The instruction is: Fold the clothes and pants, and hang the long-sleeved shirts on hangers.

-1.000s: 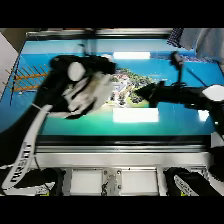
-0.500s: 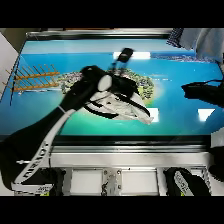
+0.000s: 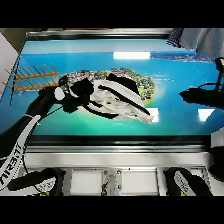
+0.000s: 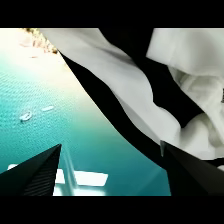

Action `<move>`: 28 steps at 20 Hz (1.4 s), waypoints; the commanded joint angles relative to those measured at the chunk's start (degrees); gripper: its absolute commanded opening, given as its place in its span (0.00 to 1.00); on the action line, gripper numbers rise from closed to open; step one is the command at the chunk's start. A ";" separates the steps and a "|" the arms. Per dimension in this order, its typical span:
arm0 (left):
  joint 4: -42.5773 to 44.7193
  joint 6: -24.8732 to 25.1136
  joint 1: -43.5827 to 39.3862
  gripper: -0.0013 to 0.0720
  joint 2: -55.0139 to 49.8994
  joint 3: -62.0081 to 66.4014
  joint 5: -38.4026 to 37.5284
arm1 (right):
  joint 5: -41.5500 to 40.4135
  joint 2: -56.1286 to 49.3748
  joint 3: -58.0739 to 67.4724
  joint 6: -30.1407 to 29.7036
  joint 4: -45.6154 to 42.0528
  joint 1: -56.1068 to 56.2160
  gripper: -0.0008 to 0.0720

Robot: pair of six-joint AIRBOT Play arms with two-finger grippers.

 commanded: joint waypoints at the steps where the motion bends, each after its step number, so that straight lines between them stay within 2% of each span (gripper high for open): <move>1: -10.12 2.21 3.21 0.98 -2.67 -3.74 7.10 | 1.51 -3.78 -0.02 0.15 1.31 3.06 0.03; 9: -10.49 2.69 -1.09 0.98 -13.73 5.92 7.41 | -2.58 -14.78 0.00 0.11 1.31 15.96 0.04; 10: -10.47 2.67 -1.09 0.78 -14.38 5.90 7.08 | -4.26 -16.35 0.02 -0.44 1.31 17.70 0.06; 11: -10.47 2.69 -1.09 0.49 -14.93 5.88 6.60 | -6.32 -18.08 0.11 -2.19 1.33 19.54 0.30; 12: -10.38 2.69 -0.92 0.22 -15.15 5.88 6.34 | -8.59 -19.58 0.15 -4.61 1.33 21.40 0.63; 13: -10.38 2.73 -0.72 0.04 -15.06 5.90 6.40 | -11.17 -21.14 0.50 -7.80 1.29 23.63 0.71; 15: -9.84 3.13 -0.39 0.04 -14.49 5.90 6.69 | -15.39 -24.28 2.71 -12.46 1.25 28.06 0.71; 16: -9.25 3.26 -0.37 0.04 -14.19 5.88 6.69 | -17.70 -25.94 4.35 -12.85 0.87 30.21 0.71; 19: -9.42 4.07 -0.37 0.04 -14.08 5.88 5.99 | -21.66 -32.00 10.69 -12.81 -8.57 36.22 0.72; 21: -9.44 4.07 -0.37 0.04 -14.08 5.88 5.81 | -21.73 -35.87 14.21 -10.84 -15.10 39.10 0.88; 23: -9.44 4.07 -0.39 0.04 -14.08 5.88 5.75 | -21.86 -38.91 16.41 -6.67 -20.11 40.83 0.87; 25: -9.44 4.07 -0.37 0.04 -14.08 5.88 5.62 | -24.87 -40.87 16.92 1.25 -25.51 41.59 0.87; 26: -9.44 4.07 -0.37 0.04 -14.08 5.88 5.60 | -26.60 -41.38 16.92 4.33 -26.73 41.57 0.81; 27: -9.42 4.07 -0.37 0.04 -14.08 5.88 5.46 | -27.87 -41.51 16.92 6.23 -27.80 41.57 0.56; 28: -9.42 4.09 -0.37 0.04 -14.05 5.88 5.20 | -28.44 -41.31 16.96 6.56 -27.91 41.55 0.22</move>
